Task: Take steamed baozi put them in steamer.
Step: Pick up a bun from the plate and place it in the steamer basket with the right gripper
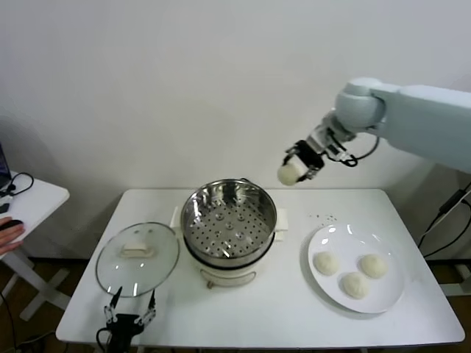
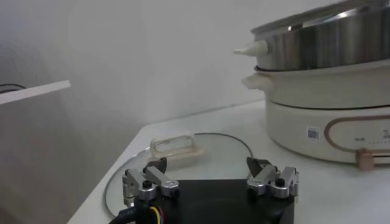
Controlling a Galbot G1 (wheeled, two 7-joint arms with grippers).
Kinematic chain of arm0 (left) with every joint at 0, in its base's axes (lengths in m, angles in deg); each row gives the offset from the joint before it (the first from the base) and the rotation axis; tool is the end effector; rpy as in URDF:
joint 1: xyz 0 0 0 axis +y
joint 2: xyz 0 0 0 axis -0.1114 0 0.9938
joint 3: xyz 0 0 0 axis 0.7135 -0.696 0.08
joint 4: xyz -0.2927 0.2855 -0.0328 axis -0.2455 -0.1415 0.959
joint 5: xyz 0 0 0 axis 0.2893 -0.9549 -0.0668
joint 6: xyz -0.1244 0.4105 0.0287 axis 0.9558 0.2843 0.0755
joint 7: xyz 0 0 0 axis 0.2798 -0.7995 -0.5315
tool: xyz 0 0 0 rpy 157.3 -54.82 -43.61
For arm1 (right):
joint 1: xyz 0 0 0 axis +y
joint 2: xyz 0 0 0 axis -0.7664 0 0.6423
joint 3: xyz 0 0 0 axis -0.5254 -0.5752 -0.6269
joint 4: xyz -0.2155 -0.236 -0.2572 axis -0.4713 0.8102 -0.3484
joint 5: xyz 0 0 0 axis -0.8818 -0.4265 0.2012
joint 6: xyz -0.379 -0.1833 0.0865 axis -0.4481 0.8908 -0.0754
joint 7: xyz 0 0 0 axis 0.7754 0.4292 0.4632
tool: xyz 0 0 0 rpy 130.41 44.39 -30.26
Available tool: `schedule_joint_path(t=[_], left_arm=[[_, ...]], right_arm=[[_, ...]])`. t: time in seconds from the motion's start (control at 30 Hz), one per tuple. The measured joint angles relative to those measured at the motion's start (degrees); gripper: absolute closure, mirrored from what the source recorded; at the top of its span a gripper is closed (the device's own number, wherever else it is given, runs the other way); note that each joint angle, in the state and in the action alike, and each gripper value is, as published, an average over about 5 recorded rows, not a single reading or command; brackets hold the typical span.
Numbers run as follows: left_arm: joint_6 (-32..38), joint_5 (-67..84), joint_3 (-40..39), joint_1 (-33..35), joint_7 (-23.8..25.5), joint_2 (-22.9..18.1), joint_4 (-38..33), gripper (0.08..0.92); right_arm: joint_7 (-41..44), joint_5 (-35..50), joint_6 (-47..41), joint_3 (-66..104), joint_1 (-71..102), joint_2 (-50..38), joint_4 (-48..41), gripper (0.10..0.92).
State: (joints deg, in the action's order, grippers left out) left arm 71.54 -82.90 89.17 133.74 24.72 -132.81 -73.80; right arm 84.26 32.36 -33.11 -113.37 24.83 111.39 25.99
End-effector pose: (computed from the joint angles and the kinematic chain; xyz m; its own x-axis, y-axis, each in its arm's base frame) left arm 0.1425 0.0928 -0.4897 -0.9695 -0.0573 0.2383 -0.0068 0.9782 0.2076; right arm 0.6383 0.0359 0.0573 -0.2780 -0.3244 0.9041 -0.4644 -0.7786 -0.4222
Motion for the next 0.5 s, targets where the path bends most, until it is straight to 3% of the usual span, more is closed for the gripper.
schedule_joint_path(t=[0.5], left_arm=[[-0.12, -0.19, 0.36, -0.21, -0.06, -0.4, 0.26, 0.177]], right_arm=[[-6.65, -15.87, 22.78, 3.91, 12.48, 16.4, -19.29, 0.431]])
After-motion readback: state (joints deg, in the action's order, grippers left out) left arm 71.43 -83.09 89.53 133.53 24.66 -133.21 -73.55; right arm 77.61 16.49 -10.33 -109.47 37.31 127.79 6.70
